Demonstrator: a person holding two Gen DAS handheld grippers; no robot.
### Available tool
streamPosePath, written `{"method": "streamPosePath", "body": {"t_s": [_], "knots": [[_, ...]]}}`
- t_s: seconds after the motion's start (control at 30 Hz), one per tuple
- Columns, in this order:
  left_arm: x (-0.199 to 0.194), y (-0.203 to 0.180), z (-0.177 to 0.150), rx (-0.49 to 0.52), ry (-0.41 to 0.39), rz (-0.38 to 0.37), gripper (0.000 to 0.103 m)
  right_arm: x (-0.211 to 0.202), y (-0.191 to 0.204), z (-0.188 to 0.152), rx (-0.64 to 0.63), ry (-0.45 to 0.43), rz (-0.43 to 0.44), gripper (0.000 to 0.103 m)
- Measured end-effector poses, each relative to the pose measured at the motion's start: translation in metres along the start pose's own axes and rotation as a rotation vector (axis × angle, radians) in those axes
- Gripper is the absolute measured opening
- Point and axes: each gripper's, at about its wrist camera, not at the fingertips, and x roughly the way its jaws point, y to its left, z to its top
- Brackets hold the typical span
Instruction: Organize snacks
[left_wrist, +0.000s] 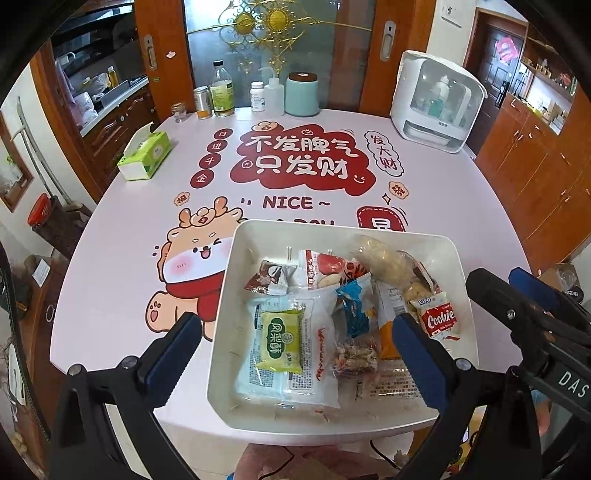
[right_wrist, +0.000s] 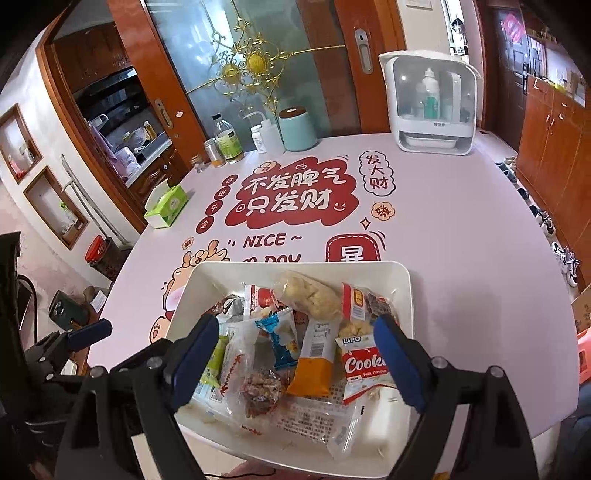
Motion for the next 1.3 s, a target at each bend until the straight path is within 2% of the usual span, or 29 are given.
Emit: {"method": "streamPosePath", "body": {"t_s": [0.47,0.73,1.3], "knots": [[-0.010,0.020,0.018,0.016,-0.029,-0.002,0.102,-0.008,0.020,0.012,0.024,-0.046,-0.042,0.087],[-0.011,0.024,0.025,0.017,-0.035,-0.011,0.102,-0.004,0.026,0.013,0.040,-0.029,-0.070,0.087],[-0.011,0.026,0.026,0.016,-0.034,-0.009,0.102,-0.003,0.030,0.015,0.041,-0.035,-0.074,0.087]]}}
